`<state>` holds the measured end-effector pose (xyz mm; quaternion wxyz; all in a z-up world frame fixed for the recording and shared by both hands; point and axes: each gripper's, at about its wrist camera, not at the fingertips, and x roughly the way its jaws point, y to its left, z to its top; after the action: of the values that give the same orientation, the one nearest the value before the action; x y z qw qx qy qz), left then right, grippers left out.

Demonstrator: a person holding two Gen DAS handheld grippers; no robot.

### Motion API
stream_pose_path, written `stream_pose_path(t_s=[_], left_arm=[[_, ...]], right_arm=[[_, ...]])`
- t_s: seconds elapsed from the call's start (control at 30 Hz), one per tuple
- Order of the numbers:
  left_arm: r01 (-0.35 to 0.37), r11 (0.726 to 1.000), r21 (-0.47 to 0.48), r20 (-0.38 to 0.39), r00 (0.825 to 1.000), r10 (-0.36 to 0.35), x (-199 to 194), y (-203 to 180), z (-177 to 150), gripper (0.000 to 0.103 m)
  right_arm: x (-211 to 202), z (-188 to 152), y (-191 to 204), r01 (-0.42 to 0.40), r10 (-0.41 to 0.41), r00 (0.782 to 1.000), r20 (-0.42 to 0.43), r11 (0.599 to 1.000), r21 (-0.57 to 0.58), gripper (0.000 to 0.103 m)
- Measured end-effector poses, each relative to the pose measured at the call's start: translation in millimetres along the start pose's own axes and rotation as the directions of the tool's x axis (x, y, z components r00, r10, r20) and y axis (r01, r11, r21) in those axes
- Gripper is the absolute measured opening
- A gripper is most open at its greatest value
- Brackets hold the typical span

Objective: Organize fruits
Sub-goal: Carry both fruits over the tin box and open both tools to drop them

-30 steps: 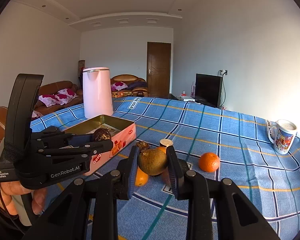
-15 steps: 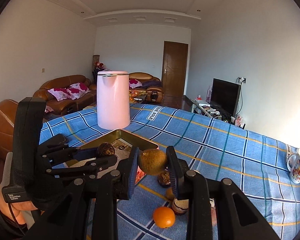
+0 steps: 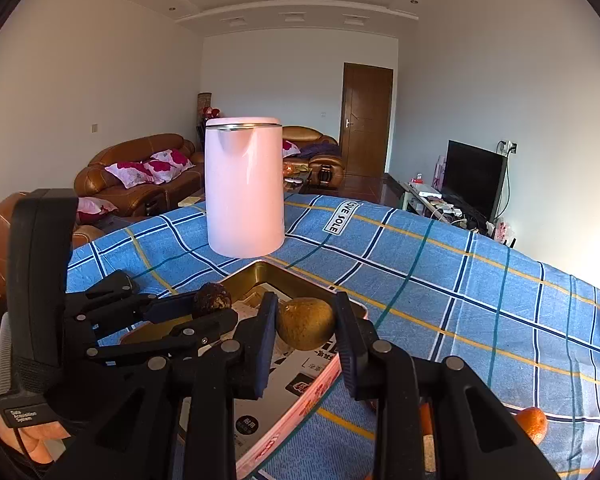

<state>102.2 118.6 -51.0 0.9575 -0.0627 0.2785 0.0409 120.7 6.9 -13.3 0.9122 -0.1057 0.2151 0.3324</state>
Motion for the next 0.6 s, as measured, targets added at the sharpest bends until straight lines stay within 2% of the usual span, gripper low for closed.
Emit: stream_pose_path(t_s=[0.3,0.6], left_arm=[[-0.016,1.0,-0.004,-0.023,1.0,0.016,8.8,13.5,1.9,0.032],[-0.023,1.0,0.002,-0.055,0.998,0.023,15.2,15.4,-1.0,0.032]], right_arm=[[33.9,-5.6,7.5,-0.016,0.016,0.998,-0.067,1.0,0.008,0.03],[50.3,-14.7,8.5,-0.036,0.039,0.991,-0.131,0.999,0.029,0.03]])
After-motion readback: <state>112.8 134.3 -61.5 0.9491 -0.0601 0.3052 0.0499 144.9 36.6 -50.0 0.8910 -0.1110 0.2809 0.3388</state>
